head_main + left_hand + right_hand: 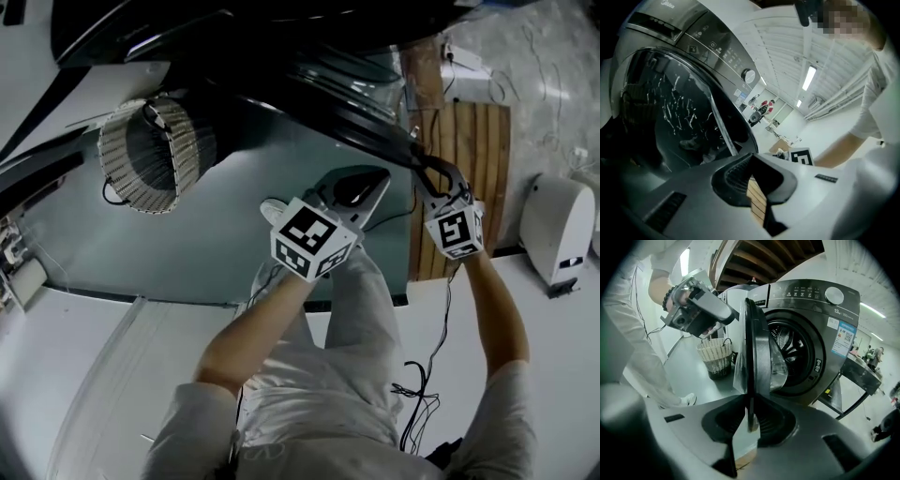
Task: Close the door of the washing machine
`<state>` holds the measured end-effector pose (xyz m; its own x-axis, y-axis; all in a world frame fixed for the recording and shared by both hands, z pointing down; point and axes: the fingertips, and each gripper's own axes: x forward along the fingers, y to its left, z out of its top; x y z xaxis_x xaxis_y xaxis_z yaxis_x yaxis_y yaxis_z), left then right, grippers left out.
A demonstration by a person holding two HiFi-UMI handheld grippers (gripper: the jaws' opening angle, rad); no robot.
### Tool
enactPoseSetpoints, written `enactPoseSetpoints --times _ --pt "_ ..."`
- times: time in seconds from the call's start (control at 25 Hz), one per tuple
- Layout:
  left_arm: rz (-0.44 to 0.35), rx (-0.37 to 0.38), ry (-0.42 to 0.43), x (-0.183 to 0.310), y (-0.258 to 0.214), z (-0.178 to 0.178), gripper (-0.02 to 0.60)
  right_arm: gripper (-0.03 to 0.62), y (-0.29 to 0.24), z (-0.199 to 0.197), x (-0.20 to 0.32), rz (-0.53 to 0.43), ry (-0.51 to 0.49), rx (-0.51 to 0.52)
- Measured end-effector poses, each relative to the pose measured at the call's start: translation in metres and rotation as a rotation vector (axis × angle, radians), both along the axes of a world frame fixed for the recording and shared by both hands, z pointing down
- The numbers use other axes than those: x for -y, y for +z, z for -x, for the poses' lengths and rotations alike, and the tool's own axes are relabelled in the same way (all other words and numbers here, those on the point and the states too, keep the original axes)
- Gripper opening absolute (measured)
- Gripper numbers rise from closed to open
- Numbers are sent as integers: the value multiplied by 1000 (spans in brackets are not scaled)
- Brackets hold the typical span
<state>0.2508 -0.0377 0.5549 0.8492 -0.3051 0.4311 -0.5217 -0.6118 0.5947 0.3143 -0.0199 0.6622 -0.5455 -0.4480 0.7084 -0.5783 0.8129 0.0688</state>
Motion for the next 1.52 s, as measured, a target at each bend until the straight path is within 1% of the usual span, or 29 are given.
enactPoseSetpoints --times 0.16,0.44,0.6,0.76,0.92,1.16,1.52 --pt "-37 -8 38 17 0 -12 2 80 1 -11 24 -2 -42 -19" --pt "-87 -7 52 56 3 -21 3 92 -1 -33 70 -20 -42 -61" --pt "-103 -1 61 75 6 -22 2 97 0 -39 90 -23 -70 -74" --pt "-122 -15 83 91 4 -29 3 101 0 -45 108 -27 -99 -90" --pt "-155 -14 96 105 3 -29 2 109 1 -48 128 -45 -84 -99" --pt "-167 -16 90 120 6 -30 3 115 1 -54 153 -65 -88 -110" --pt "-190 -15 76 143 3 -27 2 124 2 -59 200 -88 -53 -133"
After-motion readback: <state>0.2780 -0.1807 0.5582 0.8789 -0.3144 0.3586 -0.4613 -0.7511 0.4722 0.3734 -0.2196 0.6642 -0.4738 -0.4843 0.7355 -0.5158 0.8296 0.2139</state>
